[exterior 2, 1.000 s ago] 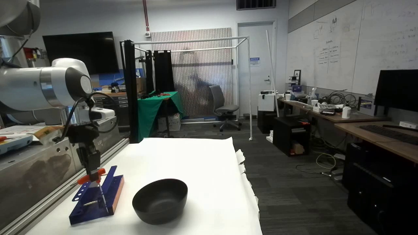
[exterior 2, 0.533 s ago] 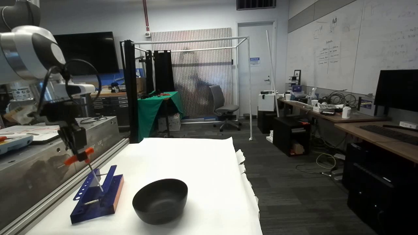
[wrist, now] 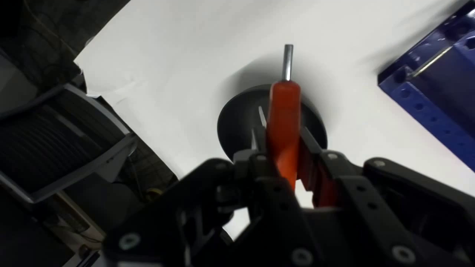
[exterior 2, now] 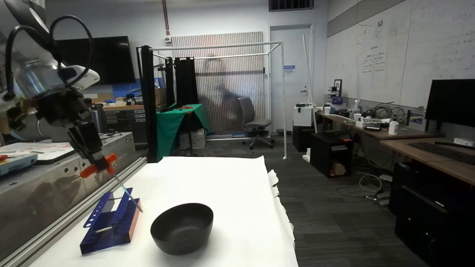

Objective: Pick up the orange object and put it in the black bowl.

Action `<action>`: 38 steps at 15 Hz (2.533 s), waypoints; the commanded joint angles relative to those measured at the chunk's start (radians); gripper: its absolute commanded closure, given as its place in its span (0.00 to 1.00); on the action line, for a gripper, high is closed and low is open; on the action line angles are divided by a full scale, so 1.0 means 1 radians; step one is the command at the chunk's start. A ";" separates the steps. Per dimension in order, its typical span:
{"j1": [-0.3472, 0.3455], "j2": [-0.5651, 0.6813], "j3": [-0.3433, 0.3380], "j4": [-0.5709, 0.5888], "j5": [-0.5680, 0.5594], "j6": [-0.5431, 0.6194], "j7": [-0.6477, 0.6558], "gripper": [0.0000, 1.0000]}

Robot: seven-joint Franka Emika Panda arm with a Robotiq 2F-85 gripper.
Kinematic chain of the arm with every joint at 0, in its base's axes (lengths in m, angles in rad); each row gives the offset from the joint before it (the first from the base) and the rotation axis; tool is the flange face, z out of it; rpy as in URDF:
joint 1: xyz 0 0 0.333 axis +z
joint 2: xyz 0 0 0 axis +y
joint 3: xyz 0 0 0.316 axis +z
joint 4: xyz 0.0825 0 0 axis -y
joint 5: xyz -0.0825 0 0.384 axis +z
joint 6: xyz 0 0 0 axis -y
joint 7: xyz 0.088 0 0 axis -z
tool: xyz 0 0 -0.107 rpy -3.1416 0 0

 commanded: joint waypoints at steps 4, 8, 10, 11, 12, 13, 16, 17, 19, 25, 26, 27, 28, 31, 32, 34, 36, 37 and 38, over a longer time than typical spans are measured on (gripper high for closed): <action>-0.032 0.196 -0.026 0.089 -0.189 0.007 0.026 0.93; -0.038 0.291 -0.056 0.144 -0.238 0.048 0.009 0.93; -0.041 0.340 -0.069 0.175 -0.242 0.064 0.003 0.92; -0.040 0.358 -0.075 0.188 -0.241 0.069 -0.001 0.90; -0.040 0.378 -0.081 0.202 -0.238 0.074 -0.004 0.81; -0.040 0.397 -0.087 0.215 -0.233 0.078 -0.009 0.64; -0.037 0.440 -0.101 0.251 -0.225 0.076 -0.018 0.49; -0.036 0.448 -0.104 0.257 -0.224 0.079 -0.017 0.52; -0.038 0.456 -0.108 0.263 -0.217 0.082 -0.025 0.46; -0.063 0.373 -0.068 0.156 -0.153 0.241 -0.141 0.00; -0.062 0.345 -0.060 0.124 -0.123 0.274 -0.175 0.00; -0.061 0.319 -0.054 0.096 -0.099 0.309 -0.212 0.00; -0.059 0.285 -0.046 0.059 -0.070 0.338 -0.252 0.00; -0.064 0.187 -0.017 -0.036 0.024 0.402 -0.398 0.00; -0.069 0.150 -0.006 -0.066 0.065 0.411 -0.459 0.00; -0.075 0.087 0.011 -0.113 0.152 0.415 -0.588 0.00; -0.084 0.033 0.024 -0.150 0.256 0.402 -0.730 0.00; -0.050 0.119 -0.004 -0.075 0.186 0.381 -0.614 0.00; -0.056 0.092 0.003 -0.096 0.218 0.381 -0.661 0.00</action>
